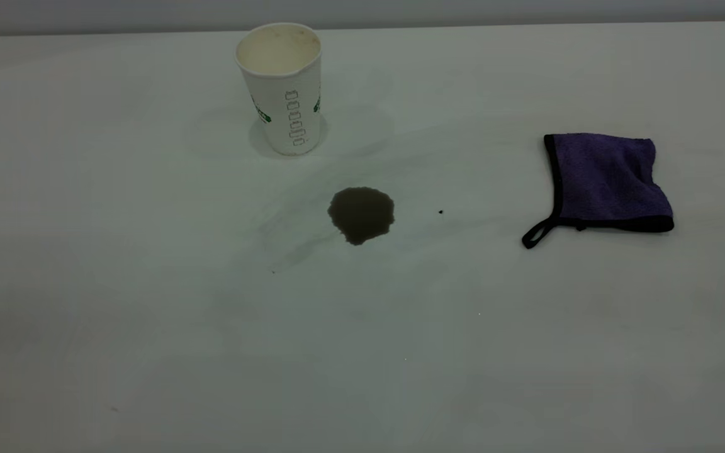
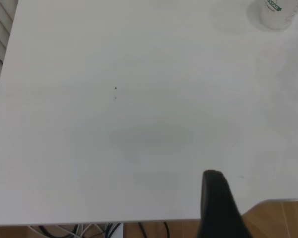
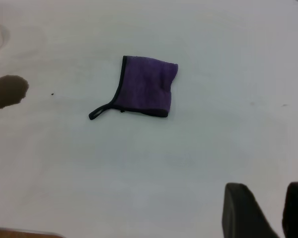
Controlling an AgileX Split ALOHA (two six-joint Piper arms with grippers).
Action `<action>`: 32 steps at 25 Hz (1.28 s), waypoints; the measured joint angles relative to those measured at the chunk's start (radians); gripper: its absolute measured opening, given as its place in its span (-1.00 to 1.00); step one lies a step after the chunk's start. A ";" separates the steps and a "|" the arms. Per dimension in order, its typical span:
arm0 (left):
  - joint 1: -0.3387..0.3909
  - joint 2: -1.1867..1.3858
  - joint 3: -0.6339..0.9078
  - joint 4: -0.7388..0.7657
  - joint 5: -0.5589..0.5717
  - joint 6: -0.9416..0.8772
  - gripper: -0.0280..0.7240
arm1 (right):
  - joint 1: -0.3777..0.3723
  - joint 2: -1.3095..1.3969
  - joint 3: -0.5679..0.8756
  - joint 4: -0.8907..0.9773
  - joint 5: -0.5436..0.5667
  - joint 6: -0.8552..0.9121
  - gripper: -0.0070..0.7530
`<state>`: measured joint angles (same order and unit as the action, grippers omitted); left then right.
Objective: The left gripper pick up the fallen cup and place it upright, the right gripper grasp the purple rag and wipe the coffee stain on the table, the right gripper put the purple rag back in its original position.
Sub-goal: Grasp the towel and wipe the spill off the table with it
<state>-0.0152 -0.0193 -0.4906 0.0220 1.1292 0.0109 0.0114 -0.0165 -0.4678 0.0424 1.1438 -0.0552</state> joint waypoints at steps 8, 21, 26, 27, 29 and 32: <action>0.000 0.000 0.000 0.000 0.000 0.000 0.37 | 0.000 0.000 0.000 0.000 0.000 0.000 -0.36; 0.000 0.000 0.000 0.000 0.000 0.000 0.37 | 0.000 0.000 -0.001 -0.009 -0.001 0.006 -0.34; 0.000 0.000 0.000 0.000 0.000 0.000 0.37 | 0.000 0.176 -0.056 -0.058 -0.076 0.055 0.07; 0.000 0.000 0.000 0.000 0.000 0.000 0.37 | 0.000 0.254 -0.073 -0.071 -0.108 0.055 0.23; 0.000 0.000 0.000 0.000 0.000 0.000 0.37 | 0.000 0.409 -0.120 -0.087 -0.165 0.055 0.58; 0.000 0.000 0.000 0.000 0.000 0.000 0.37 | 0.000 0.666 -0.195 -0.089 -0.254 0.049 0.88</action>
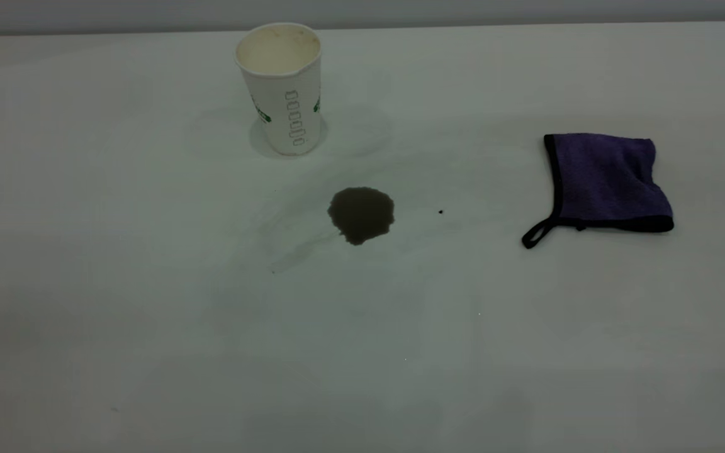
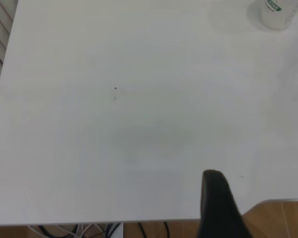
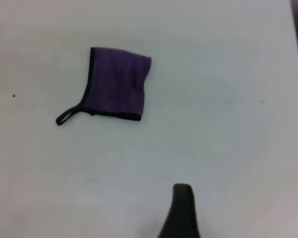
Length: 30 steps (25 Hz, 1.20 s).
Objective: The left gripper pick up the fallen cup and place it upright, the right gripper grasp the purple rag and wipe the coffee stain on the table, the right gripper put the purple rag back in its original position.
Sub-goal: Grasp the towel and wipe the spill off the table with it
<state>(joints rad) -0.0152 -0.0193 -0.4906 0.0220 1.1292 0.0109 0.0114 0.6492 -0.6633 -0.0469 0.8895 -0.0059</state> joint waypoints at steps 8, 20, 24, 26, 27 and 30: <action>0.000 0.000 0.000 0.000 0.000 0.000 0.37 | 0.000 0.672 -0.187 0.020 -0.225 -0.031 0.93; 0.000 0.000 0.000 0.000 0.000 0.000 0.37 | 0.065 1.429 -0.547 0.107 -0.380 -0.131 0.93; 0.000 0.000 0.000 0.000 0.000 0.000 0.37 | 0.069 1.576 -0.661 0.122 -0.383 -0.163 0.93; 0.000 0.000 0.000 0.000 0.000 0.000 0.37 | 0.069 1.632 -0.702 0.134 -0.384 -0.176 0.92; 0.000 0.000 0.000 0.000 0.000 0.000 0.37 | 0.069 1.653 -0.716 0.136 -0.386 -0.181 0.92; 0.000 0.000 0.000 0.000 0.000 0.000 0.37 | 0.069 1.694 -0.742 0.139 -0.395 -0.184 0.87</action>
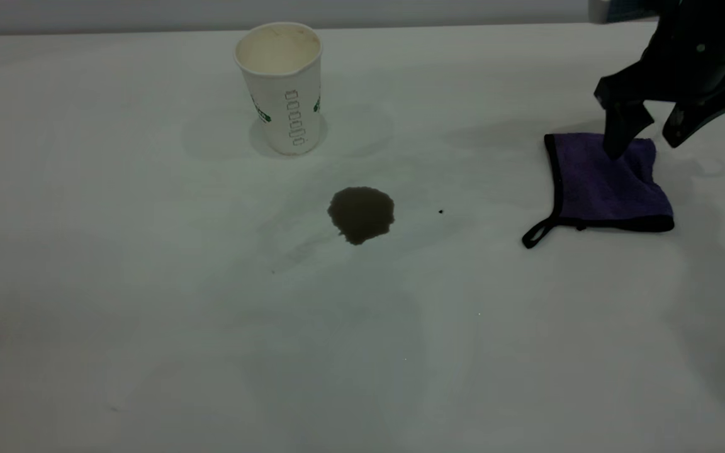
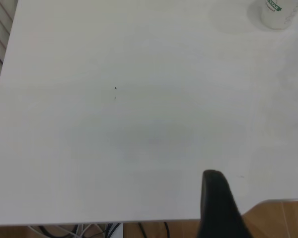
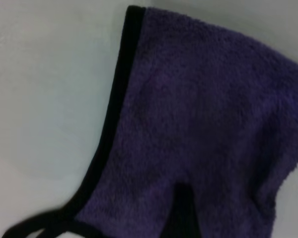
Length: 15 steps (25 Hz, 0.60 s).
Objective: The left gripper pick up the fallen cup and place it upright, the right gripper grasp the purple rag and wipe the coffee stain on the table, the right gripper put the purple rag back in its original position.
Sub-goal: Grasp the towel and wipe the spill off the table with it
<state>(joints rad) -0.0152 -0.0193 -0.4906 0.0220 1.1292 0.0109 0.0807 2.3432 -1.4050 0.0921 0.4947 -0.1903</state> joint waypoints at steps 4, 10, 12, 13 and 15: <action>0.000 0.000 0.000 0.000 0.000 0.000 0.37 | 0.001 0.037 -0.012 0.019 -0.018 -0.010 0.80; 0.000 0.000 0.000 0.000 0.000 0.000 0.37 | 0.029 0.091 -0.013 0.063 -0.056 -0.061 0.76; 0.000 0.000 0.000 0.000 0.000 0.000 0.37 | 0.030 0.103 -0.013 0.064 -0.070 -0.063 0.68; 0.000 0.000 0.000 0.000 0.000 0.000 0.37 | 0.030 0.106 -0.015 0.064 -0.073 -0.063 0.59; 0.000 0.000 0.000 0.000 0.000 0.000 0.37 | 0.030 0.110 -0.017 0.064 -0.075 -0.063 0.34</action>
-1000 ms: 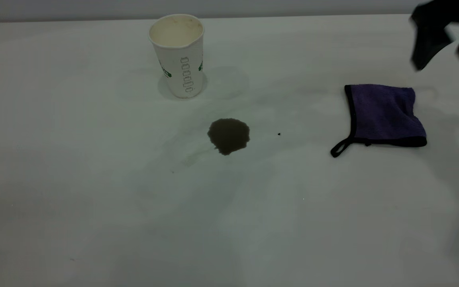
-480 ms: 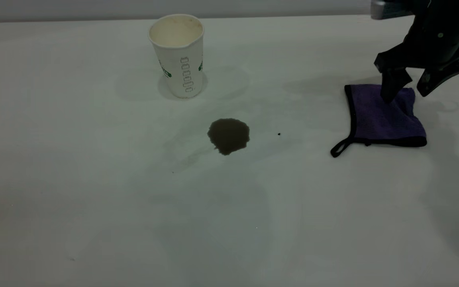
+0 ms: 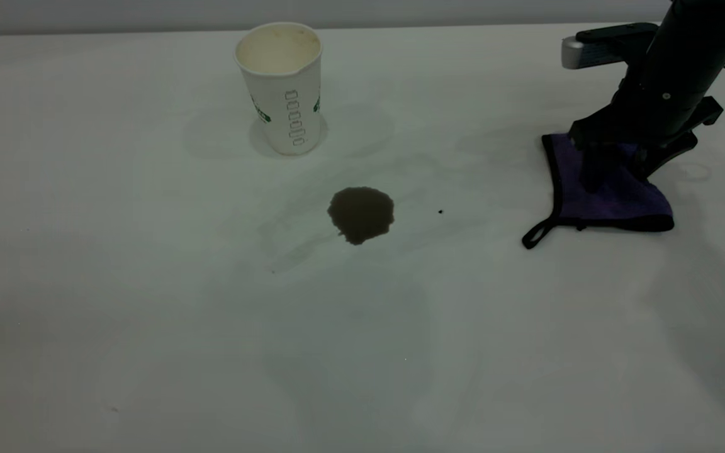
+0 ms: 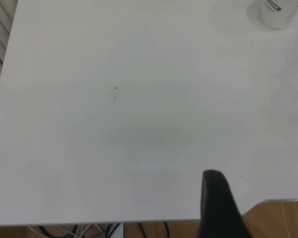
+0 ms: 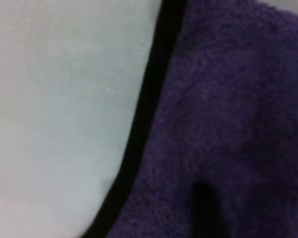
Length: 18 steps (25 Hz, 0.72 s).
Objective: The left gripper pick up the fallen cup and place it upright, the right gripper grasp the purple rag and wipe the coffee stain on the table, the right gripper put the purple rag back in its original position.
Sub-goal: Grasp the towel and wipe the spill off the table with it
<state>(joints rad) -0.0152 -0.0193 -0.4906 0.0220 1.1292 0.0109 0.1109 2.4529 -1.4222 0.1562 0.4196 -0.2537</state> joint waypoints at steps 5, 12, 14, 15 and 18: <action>0.000 0.000 0.000 0.000 0.000 0.000 0.37 | 0.027 0.006 -0.006 0.038 0.003 -0.013 -0.72; 0.000 0.000 0.000 0.000 0.000 0.000 0.37 | 0.230 0.025 -0.079 0.086 0.039 -0.034 -0.82; 0.000 0.000 0.000 0.000 0.000 0.000 0.37 | 0.305 0.028 -0.109 0.100 0.057 -0.034 -0.82; 0.000 0.000 0.000 0.000 0.000 0.000 0.37 | 0.336 0.028 -0.126 0.106 0.064 -0.033 -0.82; 0.000 0.000 0.000 0.000 0.000 0.000 0.37 | 0.437 0.028 -0.180 0.124 0.068 -0.030 -0.82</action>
<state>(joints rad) -0.0152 -0.0193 -0.4906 0.0220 1.1292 0.0109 0.5477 2.4809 -1.6025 0.2805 0.4874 -0.2833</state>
